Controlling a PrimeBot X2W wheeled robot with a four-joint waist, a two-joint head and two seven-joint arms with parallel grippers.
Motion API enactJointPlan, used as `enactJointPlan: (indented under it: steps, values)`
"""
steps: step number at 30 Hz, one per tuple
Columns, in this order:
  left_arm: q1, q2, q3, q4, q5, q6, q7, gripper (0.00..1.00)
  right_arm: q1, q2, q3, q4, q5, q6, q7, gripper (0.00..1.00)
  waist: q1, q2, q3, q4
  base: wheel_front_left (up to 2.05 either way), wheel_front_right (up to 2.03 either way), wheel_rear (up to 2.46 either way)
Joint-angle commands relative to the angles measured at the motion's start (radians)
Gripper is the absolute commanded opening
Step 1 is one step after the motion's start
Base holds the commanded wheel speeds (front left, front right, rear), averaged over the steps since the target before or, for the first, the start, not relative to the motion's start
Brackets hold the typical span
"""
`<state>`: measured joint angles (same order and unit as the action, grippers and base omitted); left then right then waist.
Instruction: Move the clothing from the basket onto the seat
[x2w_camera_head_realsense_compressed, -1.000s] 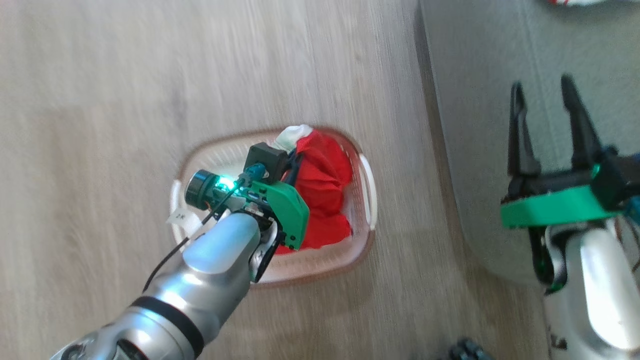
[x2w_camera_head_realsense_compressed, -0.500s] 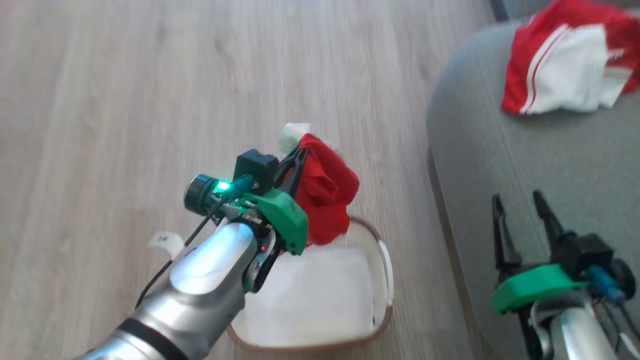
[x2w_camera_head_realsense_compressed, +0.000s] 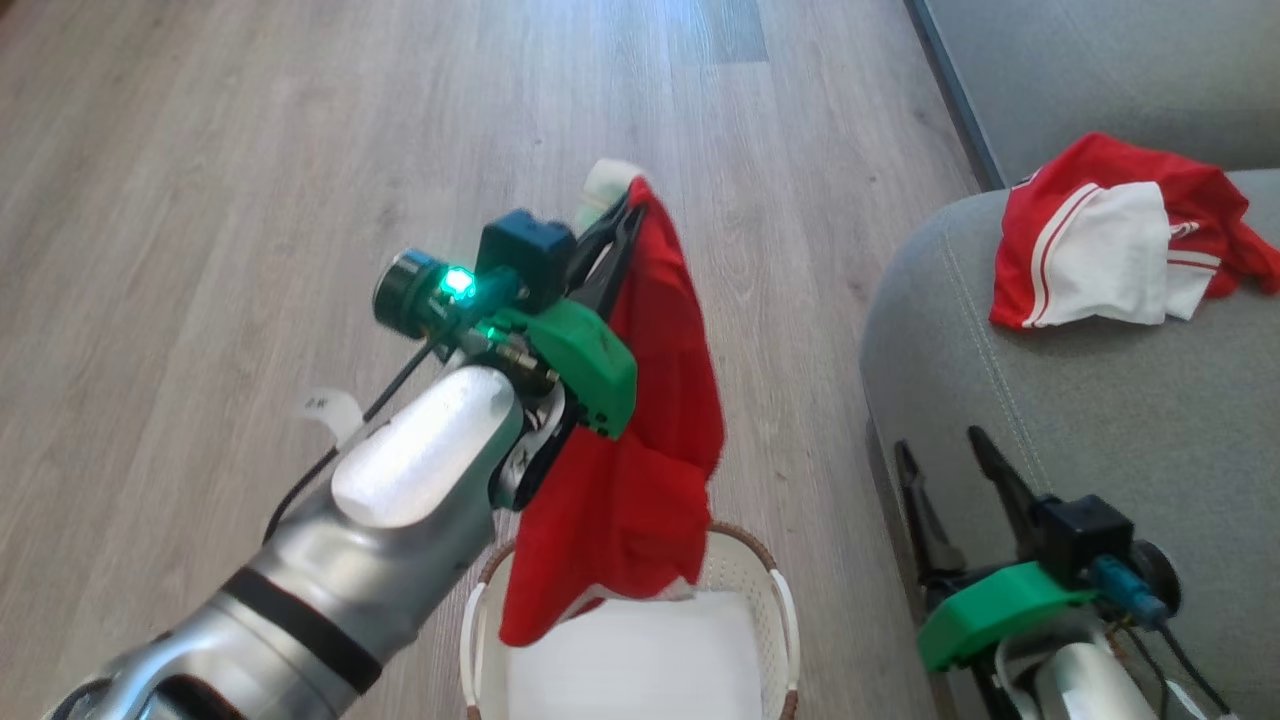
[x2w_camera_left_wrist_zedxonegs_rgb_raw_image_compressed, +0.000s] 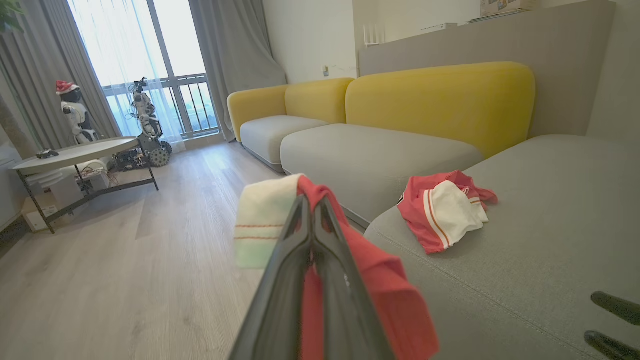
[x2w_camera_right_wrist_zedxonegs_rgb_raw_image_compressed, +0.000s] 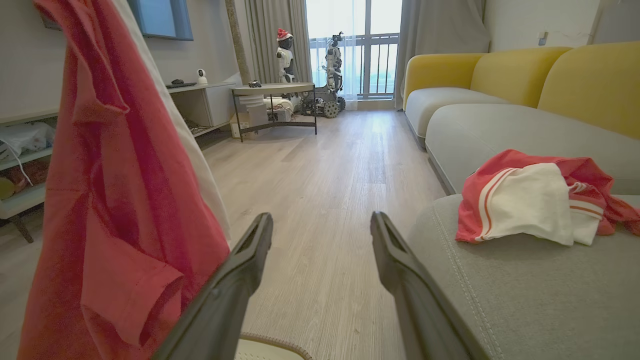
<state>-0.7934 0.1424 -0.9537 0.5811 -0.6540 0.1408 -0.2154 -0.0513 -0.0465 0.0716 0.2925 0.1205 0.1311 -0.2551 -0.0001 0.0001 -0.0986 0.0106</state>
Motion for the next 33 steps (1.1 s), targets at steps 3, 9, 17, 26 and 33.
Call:
enactJointPlan:
  steps: [3,9,17,26,33]
  values:
    - [-0.093,0.011,0.039,-0.038,0.015,-0.003,0.011,0.00,-0.061,-0.004,0.056,-0.021,0.015,0.000,-0.007,1.00,0.0001,-0.0001,-0.012,0.006,0.00,0.00,0.00]
    - [-0.123,-0.013,0.027,-0.066,0.021,-0.007,0.014,0.00,-0.126,-0.004,0.127,0.015,0.006,0.000,-0.007,1.00,0.0001,-0.0001,-0.021,0.020,0.00,0.00,0.00]
    - [-0.136,-0.041,0.001,-0.095,0.030,-0.009,0.009,0.00,-0.278,-0.004,0.185,0.137,-0.050,0.000,-0.007,1.00,0.0001,-0.0001,-0.026,0.046,0.00,0.00,0.00]
    - [-0.146,-0.065,-0.038,-0.118,0.039,-0.016,0.007,0.00,-0.384,-0.004,0.246,0.317,-0.052,0.000,-0.007,1.00,0.0001,-0.0001,-0.020,0.098,0.00,0.00,0.00]
    - [-0.144,-0.067,-0.057,-0.140,0.039,-0.015,0.012,0.00,-0.412,-0.004,0.298,0.379,0.006,0.000,-0.007,0.22,0.0001,-0.0001,-0.018,0.138,0.00,0.00,0.00]
